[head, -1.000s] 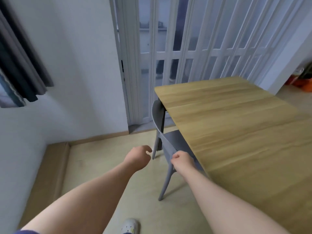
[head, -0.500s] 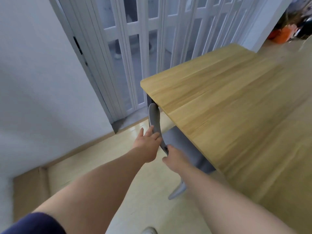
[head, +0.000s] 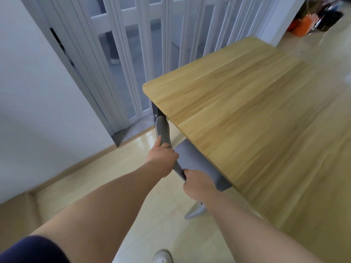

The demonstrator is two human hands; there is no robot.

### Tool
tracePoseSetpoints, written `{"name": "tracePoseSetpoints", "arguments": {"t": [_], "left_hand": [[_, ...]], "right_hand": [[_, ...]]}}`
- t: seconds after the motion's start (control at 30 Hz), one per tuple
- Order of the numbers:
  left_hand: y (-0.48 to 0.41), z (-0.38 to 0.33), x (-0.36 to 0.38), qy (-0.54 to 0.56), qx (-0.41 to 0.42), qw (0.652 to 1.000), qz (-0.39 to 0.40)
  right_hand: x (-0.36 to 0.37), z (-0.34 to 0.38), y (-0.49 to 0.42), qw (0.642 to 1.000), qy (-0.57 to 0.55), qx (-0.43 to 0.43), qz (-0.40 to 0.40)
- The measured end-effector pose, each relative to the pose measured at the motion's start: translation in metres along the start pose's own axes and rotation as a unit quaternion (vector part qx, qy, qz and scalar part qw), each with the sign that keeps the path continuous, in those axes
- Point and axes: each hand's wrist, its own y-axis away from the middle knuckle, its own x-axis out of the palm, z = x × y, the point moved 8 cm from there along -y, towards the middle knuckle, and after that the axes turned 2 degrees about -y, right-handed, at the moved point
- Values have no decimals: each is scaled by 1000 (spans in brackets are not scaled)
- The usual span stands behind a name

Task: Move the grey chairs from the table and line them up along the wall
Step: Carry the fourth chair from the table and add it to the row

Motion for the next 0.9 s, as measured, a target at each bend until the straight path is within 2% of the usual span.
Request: {"name": "tracePoseSetpoints", "arguments": {"t": [0.37, 0.5, 0.67, 0.9], "left_hand": [[68, -91, 23, 36, -18, 999, 6], [101, -137, 28, 45, -26, 999, 5], [145, -192, 32, 74, -82, 994, -8], [224, -244, 50, 144, -154, 977, -16]], "right_hand": [[35, -54, 87, 996, 66, -45, 39], [45, -83, 131, 996, 65, -46, 29], [70, -133, 179, 999, 0, -49, 22], [105, -147, 236, 992, 48, -110, 37]]}}
